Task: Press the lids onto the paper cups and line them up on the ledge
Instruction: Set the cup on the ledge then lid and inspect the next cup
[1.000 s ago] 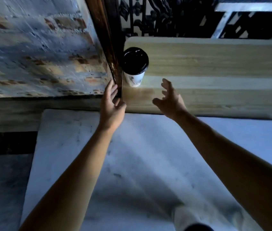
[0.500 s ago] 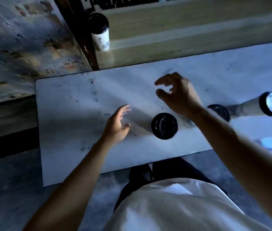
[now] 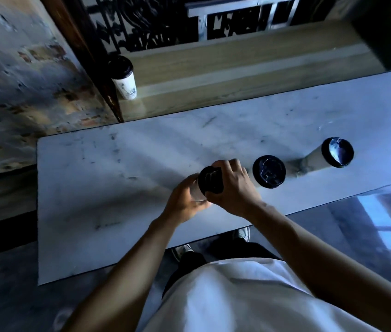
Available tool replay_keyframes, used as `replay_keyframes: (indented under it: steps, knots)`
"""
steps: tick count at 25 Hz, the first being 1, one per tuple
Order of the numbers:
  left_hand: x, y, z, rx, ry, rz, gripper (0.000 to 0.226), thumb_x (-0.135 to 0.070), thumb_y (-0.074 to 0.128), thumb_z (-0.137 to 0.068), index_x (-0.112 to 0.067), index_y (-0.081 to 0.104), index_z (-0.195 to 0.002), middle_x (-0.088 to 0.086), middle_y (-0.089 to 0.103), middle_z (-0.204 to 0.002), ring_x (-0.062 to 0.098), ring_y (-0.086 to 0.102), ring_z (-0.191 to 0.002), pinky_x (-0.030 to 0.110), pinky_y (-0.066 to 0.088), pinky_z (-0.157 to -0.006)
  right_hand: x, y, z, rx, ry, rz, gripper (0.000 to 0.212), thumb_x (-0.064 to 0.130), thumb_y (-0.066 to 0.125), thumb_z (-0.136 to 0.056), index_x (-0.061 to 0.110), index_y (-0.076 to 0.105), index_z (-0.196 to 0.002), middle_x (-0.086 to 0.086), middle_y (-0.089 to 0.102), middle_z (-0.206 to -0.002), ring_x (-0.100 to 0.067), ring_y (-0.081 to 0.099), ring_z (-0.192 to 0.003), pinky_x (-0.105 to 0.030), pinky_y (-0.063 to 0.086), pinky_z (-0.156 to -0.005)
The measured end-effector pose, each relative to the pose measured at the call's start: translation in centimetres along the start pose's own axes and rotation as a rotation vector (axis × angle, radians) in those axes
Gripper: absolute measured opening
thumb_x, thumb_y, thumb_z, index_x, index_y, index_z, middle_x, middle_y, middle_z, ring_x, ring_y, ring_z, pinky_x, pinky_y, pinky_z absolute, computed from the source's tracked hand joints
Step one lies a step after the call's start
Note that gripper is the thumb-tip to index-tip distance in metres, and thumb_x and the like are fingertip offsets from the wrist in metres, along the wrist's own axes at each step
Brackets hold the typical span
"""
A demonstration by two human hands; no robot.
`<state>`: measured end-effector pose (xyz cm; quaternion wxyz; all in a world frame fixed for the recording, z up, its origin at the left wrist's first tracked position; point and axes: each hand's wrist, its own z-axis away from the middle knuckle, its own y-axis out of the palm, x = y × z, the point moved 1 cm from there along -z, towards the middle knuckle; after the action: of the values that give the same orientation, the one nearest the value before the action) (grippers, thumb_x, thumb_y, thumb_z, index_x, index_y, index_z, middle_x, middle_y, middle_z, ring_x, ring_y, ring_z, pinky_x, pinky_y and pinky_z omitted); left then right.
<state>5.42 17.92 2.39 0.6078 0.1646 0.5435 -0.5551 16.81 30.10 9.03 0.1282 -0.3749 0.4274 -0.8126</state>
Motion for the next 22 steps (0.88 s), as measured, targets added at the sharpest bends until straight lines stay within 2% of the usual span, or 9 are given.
replay_keyframes:
  steps: [2, 4, 5, 7, 8, 11, 15, 20, 22]
  knots:
    - [-1.3, -0.3, 0.8, -0.013, 0.023, -0.058, 0.065, -0.027, 0.085, -0.071, -0.024, 0.052, -0.127, -0.002, 0.069, -0.116, 0.013, 0.067, -0.099, 0.03, 0.054, -0.082, -1.0, -1.7, -0.3, 0.057, 0.006, -0.138, 0.083, 0.034, 0.076, -0.074, 0.03, 0.042, -0.149, -0.011, 0.045, -0.134, -0.031, 0.054, -0.119, -0.034, 0.048, -0.094]
    - [-3.0, -0.5, 1.5, -0.046, 0.03, -0.162, 0.07, -0.042, 0.079, -0.069, -0.027, 0.044, -0.128, -0.002, 0.067, -0.119, 0.022, 0.066, -0.101, 0.035, 0.056, -0.081, -1.9, -3.5, -0.7, 0.098, -0.002, -0.285, 0.073, 0.039, 0.064, -0.076, 0.034, 0.047, -0.147, -0.007, 0.045, -0.13, -0.027, 0.056, -0.116, -0.025, 0.049, -0.083]
    - [-4.1, -0.5, 1.8, -0.066, 0.023, -0.231, 0.07, -0.046, 0.076, -0.068, -0.028, 0.042, -0.126, -0.003, 0.066, -0.118, 0.024, 0.066, -0.1, 0.036, 0.055, -0.081, -2.2, -4.1, -0.7, 0.118, 0.001, -0.372, 0.068, 0.041, 0.058, -0.076, 0.035, 0.051, -0.143, -0.006, 0.045, -0.128, -0.026, 0.055, -0.116, -0.025, 0.051, -0.08]
    - [-6.3, -0.5, 2.3, -0.113, 0.005, -0.366, 0.071, -0.051, 0.077, -0.069, -0.026, 0.042, -0.127, -0.004, 0.065, -0.119, 0.026, 0.066, -0.1, 0.035, 0.054, -0.08, -2.3, -4.9, -0.8, 0.157, -0.01, -0.505, 0.06, 0.044, 0.056, -0.077, 0.035, 0.054, -0.136, -0.005, 0.048, -0.128, -0.026, 0.056, -0.115, -0.036, 0.056, -0.085]
    - [-7.2, -0.5, 2.5, -0.127, -0.004, -0.412, 0.076, -0.055, 0.078, -0.069, -0.025, 0.043, -0.129, -0.005, 0.064, -0.122, 0.025, 0.066, -0.102, 0.036, 0.055, -0.082, -2.3, -5.0, -0.8, 0.173, -0.031, -0.528, 0.058, 0.046, 0.059, -0.078, 0.035, 0.053, -0.134, -0.004, 0.051, -0.129, -0.025, 0.058, -0.114, -0.041, 0.056, -0.088]
    - [-8.9, -0.4, 3.1, -0.157, -0.057, -0.481, 0.085, -0.065, 0.081, -0.064, -0.027, 0.047, -0.133, -0.005, 0.062, -0.124, 0.024, 0.068, -0.106, 0.041, 0.057, -0.085, -2.2, -5.4, -1.2, 0.221, -0.116, -0.528, 0.055, 0.048, 0.063, -0.08, 0.037, 0.05, -0.133, 0.001, 0.062, -0.124, -0.023, 0.063, -0.107, -0.038, 0.054, -0.086]
    - [-9.9, -0.1, 3.8, -0.231, -0.129, -0.486, 0.072, -0.06, 0.079, -0.067, -0.025, 0.052, -0.124, -0.004, 0.073, -0.113, 0.026, 0.071, -0.1, 0.034, 0.056, -0.08, -1.8, -5.9, -1.7, 0.289, -0.195, -0.527, 0.05, 0.053, 0.057, -0.08, 0.044, 0.052, -0.128, 0.0, 0.067, -0.12, -0.025, 0.065, -0.103, -0.034, 0.054, -0.071]
    - [-10.6, 0.0, 4.4, -0.31, -0.132, -0.411, 0.066, -0.06, 0.077, -0.068, -0.026, 0.052, -0.119, -0.006, 0.074, -0.105, 0.022, 0.072, -0.095, 0.032, 0.056, -0.077, -1.1, -6.5, -2.0, 0.312, -0.248, -0.512, 0.045, 0.05, 0.055, -0.082, 0.038, 0.055, -0.125, 0.001, 0.067, -0.116, -0.023, 0.063, -0.101, -0.027, 0.047, -0.071]
    - [-10.9, 0.2, 4.4, -0.338, -0.121, -0.412, 0.064, -0.061, 0.076, -0.068, -0.027, 0.052, -0.116, -0.007, 0.074, -0.104, 0.021, 0.072, -0.094, 0.032, 0.057, -0.076, -0.8, -6.7, -2.1, 0.302, -0.244, -0.541, 0.042, 0.052, 0.054, -0.085, 0.036, 0.056, -0.124, 0.003, 0.066, -0.116, -0.018, 0.063, -0.102, -0.028, 0.048, -0.075]
